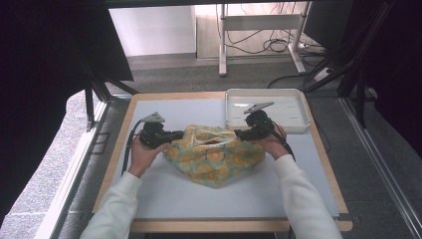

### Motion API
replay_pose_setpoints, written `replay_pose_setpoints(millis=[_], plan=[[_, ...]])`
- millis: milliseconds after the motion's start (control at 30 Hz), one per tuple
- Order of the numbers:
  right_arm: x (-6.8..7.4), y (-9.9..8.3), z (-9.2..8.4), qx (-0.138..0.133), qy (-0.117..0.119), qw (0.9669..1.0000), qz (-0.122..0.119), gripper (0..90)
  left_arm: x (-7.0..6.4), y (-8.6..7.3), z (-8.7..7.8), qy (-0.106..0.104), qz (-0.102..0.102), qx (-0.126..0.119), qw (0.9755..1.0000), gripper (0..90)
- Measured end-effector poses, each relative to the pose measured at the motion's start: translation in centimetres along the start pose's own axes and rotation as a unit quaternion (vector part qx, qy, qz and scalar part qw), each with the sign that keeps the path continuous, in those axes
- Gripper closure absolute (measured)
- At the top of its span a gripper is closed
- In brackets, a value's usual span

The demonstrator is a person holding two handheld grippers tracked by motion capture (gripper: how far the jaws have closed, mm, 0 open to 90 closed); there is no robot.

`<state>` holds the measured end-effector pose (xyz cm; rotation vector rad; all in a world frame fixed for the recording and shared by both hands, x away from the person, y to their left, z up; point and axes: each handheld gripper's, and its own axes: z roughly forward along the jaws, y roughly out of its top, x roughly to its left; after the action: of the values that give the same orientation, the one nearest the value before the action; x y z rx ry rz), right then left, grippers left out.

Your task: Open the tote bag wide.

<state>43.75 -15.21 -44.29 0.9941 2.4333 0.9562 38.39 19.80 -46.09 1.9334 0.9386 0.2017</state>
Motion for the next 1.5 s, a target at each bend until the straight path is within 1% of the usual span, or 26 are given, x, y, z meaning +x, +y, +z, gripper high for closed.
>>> replay_pose_setpoints(millis=[100,200,333,400,500,533,567,600,633,667,700,733,767,800,833,867,900,967,1000,1033,1067,1167,1367,1433,1467,1500], plan=[[0.2,0.0,0.4,0.008,0.001,1.0000,-0.002,36.2,0.0,0.0,0.0,0.000,0.000,0.000,1.0000,90.0],[0.5,0.0,1.2,0.022,0.000,0.9996,-0.017,36.5,0.0,0.0,0.0,-0.001,-0.001,0.000,1.0000,90.0],[0.8,-0.1,2.1,0.036,-0.001,0.9991,-0.025,38.3,0.0,0.0,0.0,0.000,0.000,-0.001,1.0000,90.0],[0.7,-0.2,2.4,0.041,-0.003,0.9988,-0.026,39.7,0.0,0.0,0.0,0.000,0.000,-0.001,1.0000,90.0],[0.6,-0.5,2.8,0.050,0.002,0.9984,-0.025,41.5,0.0,0.0,0.0,0.000,-0.001,-0.001,1.0000,90.0],[0.6,-0.6,3.0,0.055,0.000,0.9981,-0.028,43.4,0.0,0.0,0.0,0.000,-0.001,-0.001,1.0000,90.0],[0.7,-0.7,3.3,0.061,-0.005,0.9977,-0.029,47.7,0.0,0.0,0.0,0.000,-0.001,0.000,1.0000,90.0],[0.6,-0.7,3.4,0.063,-0.005,0.9976,-0.029,49.8,0.0,0.0,0.0,0.000,-0.001,0.000,1.0000,90.0],[0.6,-0.8,3.5,0.066,-0.006,0.9974,-0.029,54.3,0.0,0.0,0.0,0.000,-0.001,0.000,1.0000,90.0],[0.6,-0.8,3.5,0.066,-0.006,0.9974,-0.029,54.3,0.0,0.0,0.0,0.000,-0.001,0.000,1.0000,90.0],[0.5,-0.9,3.7,0.066,-0.008,0.9975,-0.022,62.5,0.0,-0.1,0.0,0.000,-0.001,0.001,1.0000,90.0],[0.5,-0.9,3.7,0.066,-0.008,0.9975,-0.022,62.5,0.0,-0.1,0.0,0.000,-0.001,0.001,1.0000,90.0],[0.2,-0.9,3.6,0.062,-0.002,0.9980,-0.013,69.2,0.1,-0.1,0.0,0.000,-0.002,0.001,1.0000,90.0],[0.2,-0.9,3.6,0.062,-0.002,0.9980,-0.013,69.2,0.1,-0.1,0.0,0.000,-0.002,0.001,1.0000,90.0],[0.0,-1.0,3.5,0.056,0.002,0.9984,-0.005,75.9,0.1,-0.1,0.0,0.001,-0.001,0.001,1.0000,90.0],[0.0,-1.0,3.5,0.056,0.002,0.9984,-0.005,75.9,0.1,-0.1,0.0,0.001,-0.001,0.001,1.0000,90.0],[-0.1,-1.0,3.3,0.051,0.005,0.9987,0.001,80.1,0.1,-0.1,0.0,0.002,-0.001,0.001,1.0000,90.0],[-0.2,-1.0,3.2,0.049,0.007,0.9988,0.003,81.9,0.1,-0.1,0.0,0.002,-0.001,0.001,1.0000,90.0],[-0.2,-1.0,3.1,0.044,0.009,0.9990,0.007,83.9,0.1,-0.1,0.0,0.002,-0.001,0.001,1.0000,90.0],[-0.4,-1.0,2.7,0.030,0.013,0.9994,0.014,86.3,0.1,-0.1,0.0,0.002,-0.001,0.000,1.0000,90.0],[-0.4,-1.0,2.7,0.030,0.013,0.9994,0.014,86.3,0.1,-0.1,0.0,0.002,-0.001,0.000,1.0000,90.0],[-0.4,-1.2,2.2,0.014,0.017,0.9996,0.019,88.0,0.0,-0.1,0.0,0.003,0.000,0.000,1.0000,90.0],[-0.5,-1.0,0.3,-0.031,0.023,0.9990,0.023,88.2,-0.1,-0.1,0.0,0.003,0.000,-0.001,1.0000,90.0],[-0.4,-0.9,-0.1,-0.040,0.022,0.9987,0.022,88.2,-0.1,-0.1,0.0,0.004,-0.001,-0.002,1.0000,90.0],[-0.4,-0.9,-0.1,-0.040,0.022,0.9987,0.022,88.2,-0.1,-0.1,0.0,0.004,-0.001,-0.002,1.0000,90.0],[-0.3,-0.8,-0.5,-0.050,0.022,0.9983,0.022,88.2,-0.1,-0.1,0.0,0.004,0.000,-0.003,1.0000,90.0]])
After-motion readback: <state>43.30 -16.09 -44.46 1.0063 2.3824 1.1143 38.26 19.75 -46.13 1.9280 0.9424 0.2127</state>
